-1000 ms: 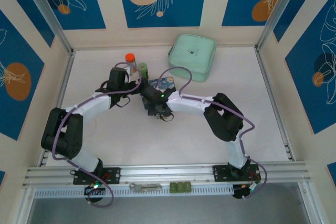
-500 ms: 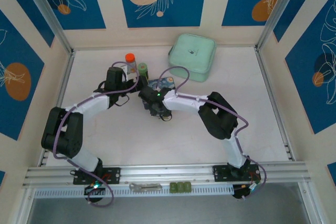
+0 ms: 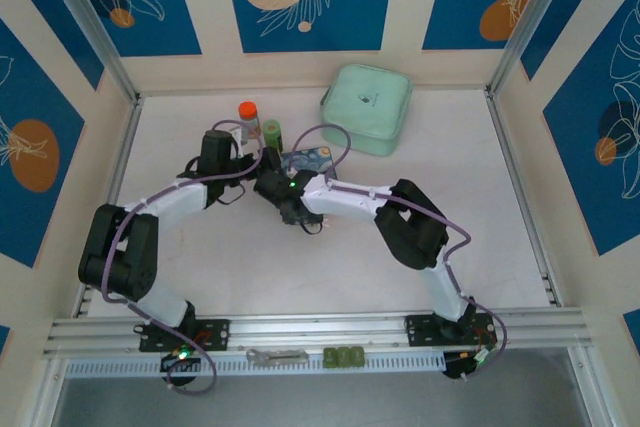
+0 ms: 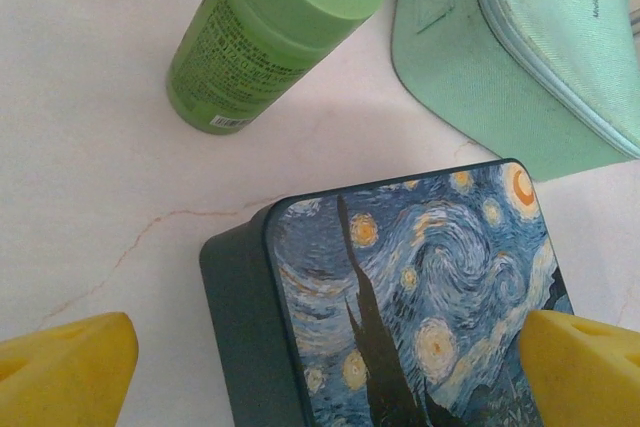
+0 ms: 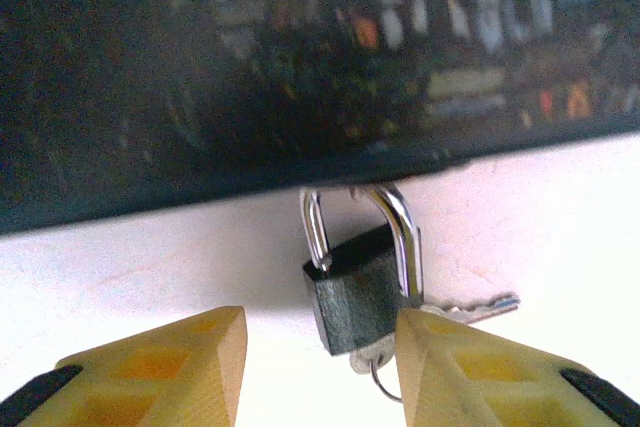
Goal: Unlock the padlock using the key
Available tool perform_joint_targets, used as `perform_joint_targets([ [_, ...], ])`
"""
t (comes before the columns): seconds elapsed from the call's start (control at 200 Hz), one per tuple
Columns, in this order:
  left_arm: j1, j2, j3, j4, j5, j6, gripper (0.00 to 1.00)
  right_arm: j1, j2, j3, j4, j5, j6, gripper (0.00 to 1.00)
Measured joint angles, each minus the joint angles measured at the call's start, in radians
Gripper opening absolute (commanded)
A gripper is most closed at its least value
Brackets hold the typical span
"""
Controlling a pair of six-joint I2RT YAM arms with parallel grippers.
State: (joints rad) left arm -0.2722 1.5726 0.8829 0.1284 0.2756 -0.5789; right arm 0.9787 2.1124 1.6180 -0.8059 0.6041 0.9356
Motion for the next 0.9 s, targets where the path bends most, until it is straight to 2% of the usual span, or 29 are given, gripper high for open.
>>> perform_joint_targets([
  [0.255, 0.008, 0.0, -0.013, 0.01, 0.015, -0.019, 0.97, -0.016, 0.037, 0.003, -0.012, 0.026, -0.027, 0.39],
  [0.46, 0.01, 0.0, -0.013, 0.019, 0.035, -0.031, 0.97, -0.016, 0.047, 0.01, -0.019, 0.064, -0.067, 0.24],
  [0.705, 0.01, 0.0, -0.013, 0.04, 0.064, -0.063, 0.95, -0.013, 0.037, -0.007, 0.018, 0.138, -0.158, 0.0],
  [0.9, 0.008, 0.034, -0.014, 0.102, 0.12, -0.124, 0.91, 0.002, -0.043, -0.161, 0.204, 0.167, -0.347, 0.0],
])
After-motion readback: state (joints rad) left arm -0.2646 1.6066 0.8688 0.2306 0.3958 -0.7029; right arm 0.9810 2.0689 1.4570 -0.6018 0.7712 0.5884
